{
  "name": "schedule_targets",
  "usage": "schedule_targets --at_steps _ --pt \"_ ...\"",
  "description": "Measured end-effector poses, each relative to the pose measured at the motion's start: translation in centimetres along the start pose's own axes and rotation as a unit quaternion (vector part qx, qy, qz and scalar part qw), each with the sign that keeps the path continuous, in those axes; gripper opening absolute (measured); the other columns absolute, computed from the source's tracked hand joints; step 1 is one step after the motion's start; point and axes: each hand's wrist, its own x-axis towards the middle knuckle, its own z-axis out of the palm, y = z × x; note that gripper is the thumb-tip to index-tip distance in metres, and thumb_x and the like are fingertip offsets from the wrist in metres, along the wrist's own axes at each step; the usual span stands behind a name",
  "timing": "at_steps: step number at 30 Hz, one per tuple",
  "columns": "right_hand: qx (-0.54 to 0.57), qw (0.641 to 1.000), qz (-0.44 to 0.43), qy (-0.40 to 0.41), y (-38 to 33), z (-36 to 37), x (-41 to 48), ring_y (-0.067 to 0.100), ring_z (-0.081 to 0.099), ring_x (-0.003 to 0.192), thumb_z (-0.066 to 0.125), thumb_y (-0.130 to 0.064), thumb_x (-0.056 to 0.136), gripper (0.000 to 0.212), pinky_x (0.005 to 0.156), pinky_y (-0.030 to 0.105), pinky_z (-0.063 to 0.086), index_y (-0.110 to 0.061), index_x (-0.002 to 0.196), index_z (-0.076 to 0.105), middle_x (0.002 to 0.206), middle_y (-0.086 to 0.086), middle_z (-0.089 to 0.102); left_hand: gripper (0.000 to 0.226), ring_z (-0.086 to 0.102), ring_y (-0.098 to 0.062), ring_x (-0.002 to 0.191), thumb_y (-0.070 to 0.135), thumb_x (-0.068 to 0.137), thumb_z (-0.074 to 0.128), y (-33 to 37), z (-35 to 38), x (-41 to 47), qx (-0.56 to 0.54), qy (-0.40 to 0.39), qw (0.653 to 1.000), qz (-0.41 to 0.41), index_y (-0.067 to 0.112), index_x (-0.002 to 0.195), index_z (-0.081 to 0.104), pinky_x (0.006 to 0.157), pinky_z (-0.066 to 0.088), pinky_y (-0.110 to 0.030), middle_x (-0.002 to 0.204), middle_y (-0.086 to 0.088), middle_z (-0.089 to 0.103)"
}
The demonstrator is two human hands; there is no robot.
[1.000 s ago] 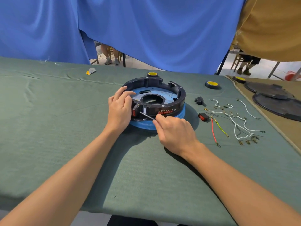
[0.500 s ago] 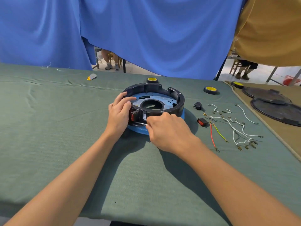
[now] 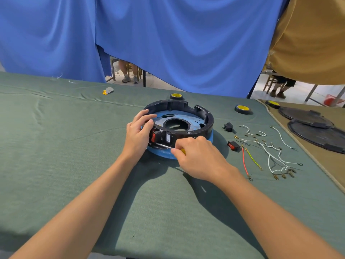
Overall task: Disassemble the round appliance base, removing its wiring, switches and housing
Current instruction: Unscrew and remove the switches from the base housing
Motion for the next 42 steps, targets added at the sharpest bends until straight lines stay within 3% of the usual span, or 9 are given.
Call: schedule_targets --at_steps 5,10,15,18,24,28,32,38,42 --pt "0.103 0.988 0.000 0.119 -0.1 0.2 0.3 0.019 0.047 0.057 0.045 -0.038 0.098 0.030 0.057 0.035 0.042 -0.022 0.074 0.053 0.055 -0.007 0.046 0.026 0.039 -0.023 0.134 0.013 0.100 0.049 0.3 0.0 -0.2 -0.024 0.001 1.000 -0.005 0.029 0.104 0.069 0.111 0.034 -0.049 0.140 0.008 0.050" --pt "0.073 0.993 0.014 0.096 0.7 0.2 0.5 0.017 0.047 0.056 0.046 -0.040 0.097 0.031 0.056 0.031 0.036 -0.024 0.071 0.054 0.056 -0.007 0.049 0.030 0.043 -0.021 0.131 0.006 0.100 0.044 0.8 -0.1 -0.3 -0.058 0.005 0.998 -0.011 0.021 0.106 0.070 0.112 0.031 -0.047 0.137 0.002 0.052" --pt "0.013 0.997 0.017 0.079 0.9 0.2 0.8 0.027 0.056 0.073 0.042 -0.046 0.096 0.027 0.065 0.037 0.047 -0.028 0.084 0.058 0.075 0.001 0.059 0.032 0.038 -0.019 0.123 0.012 0.102 0.043 0.9 -0.5 -0.7 0.083 -0.036 0.995 0.035 0.035 0.102 0.067 0.097 0.016 -0.004 0.128 0.012 0.052" --pt "-0.037 0.996 0.009 0.080 1.4 -0.1 0.9 0.028 0.054 0.074 0.042 -0.047 0.096 0.026 0.061 0.035 0.040 -0.029 0.089 0.060 0.078 0.000 0.058 0.029 0.038 -0.017 0.120 0.021 0.103 0.043 1.0 -0.8 -0.6 0.149 -0.048 0.986 0.061 0.039 0.107 0.066 0.089 0.012 0.002 0.124 0.015 0.050" --pt "-0.094 0.994 -0.016 0.059 1.6 -1.3 1.4 0.025 0.050 0.073 0.042 -0.048 0.097 0.029 0.064 0.035 0.039 -0.030 0.090 0.064 0.075 -0.001 0.052 0.033 0.027 -0.007 0.104 0.041 0.103 0.036 0.7 -0.6 -0.6 0.258 -0.027 0.963 0.077 0.039 0.119 0.065 0.091 0.025 -0.022 0.125 0.020 0.050" --pt "-0.078 0.997 -0.024 -0.017 3.0 -2.8 0.8 0.022 0.054 0.081 0.045 -0.049 0.096 0.026 0.071 0.036 0.045 -0.035 0.089 0.066 0.083 -0.003 0.060 0.037 0.023 -0.006 0.100 0.048 0.100 0.035 0.6 -0.9 -0.6 0.272 -0.037 0.958 0.086 0.040 0.120 0.065 0.091 0.024 -0.022 0.124 0.020 0.050" --pt "-0.015 0.999 0.005 0.031 3.9 -3.0 0.0 0.018 0.047 0.065 0.050 -0.047 0.095 0.027 0.061 0.031 0.037 -0.033 0.072 0.055 0.062 -0.008 0.053 0.032 0.027 -0.013 0.098 0.046 0.100 0.042 0.9 -0.9 -0.9 0.339 -0.013 0.930 0.138 0.039 0.115 0.069 0.092 0.034 -0.031 0.121 0.015 0.055" --pt "0.076 0.993 0.043 0.075 2.9 -0.2 -1.7 0.024 0.057 0.081 0.056 -0.055 0.087 0.028 0.074 0.036 0.049 -0.029 0.077 0.063 0.074 -0.004 0.062 0.044 0.046 -0.029 0.091 0.051 0.096 0.036 1.7 0.0 -1.1 0.408 0.031 0.885 0.225 0.031 0.102 0.075 0.072 0.042 -0.041 0.103 0.003 0.063" --pt "0.163 0.981 0.063 0.089 1.4 2.3 -2.2 0.018 0.055 0.077 0.068 -0.048 0.081 0.028 0.070 0.031 0.046 -0.022 0.074 0.064 0.068 -0.007 0.059 0.041 0.045 -0.028 0.088 0.044 0.097 0.038 0.7 0.1 -1.5 0.377 0.040 0.896 0.230 0.026 0.106 0.074 0.074 0.046 -0.042 0.108 -0.001 0.061"
